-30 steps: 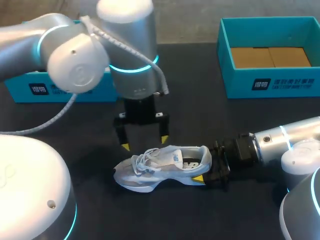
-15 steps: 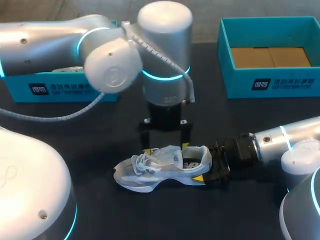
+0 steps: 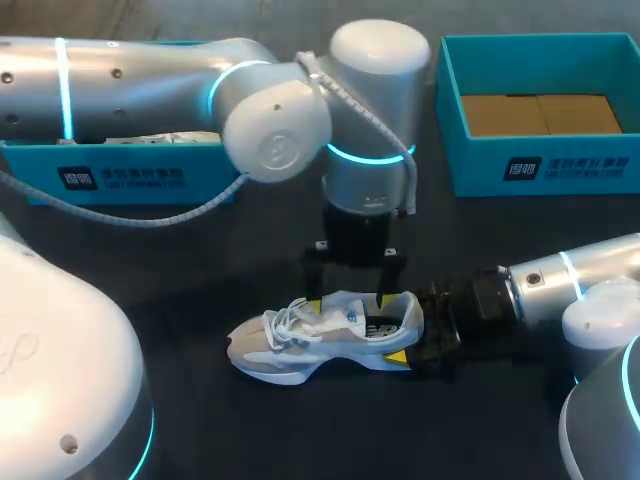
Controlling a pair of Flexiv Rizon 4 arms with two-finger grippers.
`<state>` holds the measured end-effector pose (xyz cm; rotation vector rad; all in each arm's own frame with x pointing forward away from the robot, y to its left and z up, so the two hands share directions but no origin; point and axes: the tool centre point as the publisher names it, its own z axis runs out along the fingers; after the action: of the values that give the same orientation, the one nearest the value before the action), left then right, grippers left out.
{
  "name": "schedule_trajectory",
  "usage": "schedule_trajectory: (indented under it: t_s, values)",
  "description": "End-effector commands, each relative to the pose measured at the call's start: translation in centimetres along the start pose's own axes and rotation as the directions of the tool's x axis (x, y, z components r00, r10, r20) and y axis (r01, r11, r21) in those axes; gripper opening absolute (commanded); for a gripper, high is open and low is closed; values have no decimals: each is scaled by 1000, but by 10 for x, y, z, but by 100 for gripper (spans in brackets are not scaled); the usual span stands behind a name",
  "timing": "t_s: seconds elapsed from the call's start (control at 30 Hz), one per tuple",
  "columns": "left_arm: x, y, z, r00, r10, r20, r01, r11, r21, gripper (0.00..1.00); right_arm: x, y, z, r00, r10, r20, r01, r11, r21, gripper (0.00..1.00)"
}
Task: Take the shoe out of the shoebox, open the shoe tongue, remove and reinsert the insole, then place the shoe into the shoebox
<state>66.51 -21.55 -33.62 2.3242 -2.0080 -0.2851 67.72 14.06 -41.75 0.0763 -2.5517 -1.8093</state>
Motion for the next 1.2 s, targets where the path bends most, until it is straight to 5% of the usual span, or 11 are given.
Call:
schedule_trajectory:
  t_s: [0.03,0.73,1.2]
  values:
    - [24,8,7,965,-127,230,124,992,28,100,1,1,1,1000,0,2,0,1000,3,0]
    - [-11,7,21,915,-191,356,186,981,49,100,1,1,1,1000,0,2,0,1000,3,0]
    - [-36,5,11,919,-207,337,200,978,54,77,1,1,1,1000,0,2,0,1000,3,0]
